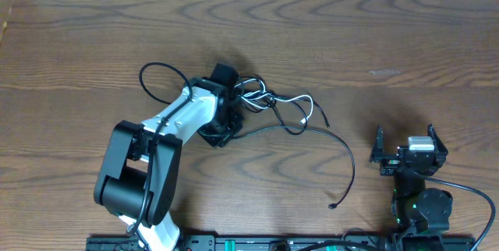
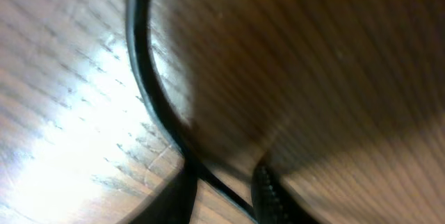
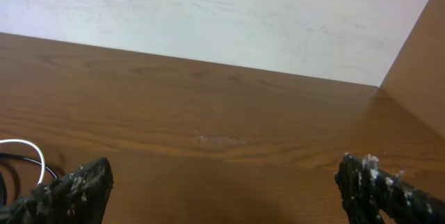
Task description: Untangle cables
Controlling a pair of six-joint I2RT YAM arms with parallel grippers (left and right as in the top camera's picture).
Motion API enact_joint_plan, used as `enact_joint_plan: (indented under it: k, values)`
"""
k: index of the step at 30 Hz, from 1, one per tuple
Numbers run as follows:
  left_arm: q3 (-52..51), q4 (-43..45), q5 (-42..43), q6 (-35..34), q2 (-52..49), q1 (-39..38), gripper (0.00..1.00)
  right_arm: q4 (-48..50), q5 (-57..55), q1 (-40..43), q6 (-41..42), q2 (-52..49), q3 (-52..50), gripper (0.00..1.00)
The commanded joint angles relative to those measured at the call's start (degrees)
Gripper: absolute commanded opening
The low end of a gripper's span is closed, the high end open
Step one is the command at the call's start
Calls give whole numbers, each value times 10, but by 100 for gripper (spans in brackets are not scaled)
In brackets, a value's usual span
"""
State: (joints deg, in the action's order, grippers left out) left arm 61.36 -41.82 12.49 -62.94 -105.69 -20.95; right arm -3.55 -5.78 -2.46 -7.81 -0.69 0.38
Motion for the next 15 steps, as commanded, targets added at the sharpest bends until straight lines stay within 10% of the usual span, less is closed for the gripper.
enact_joint_plan:
  k: [1,12,15]
  values:
    - [-17,4,-17,-8,-3,-17,14,-2,2,4,-4,3,-1,99]
    - [15,90,30,40,-3,16,8,-2,2,4,-4,3,-1,99]
    - [27,84,60,113,-3,37,26,-2,2,4,-4,3,-1,99]
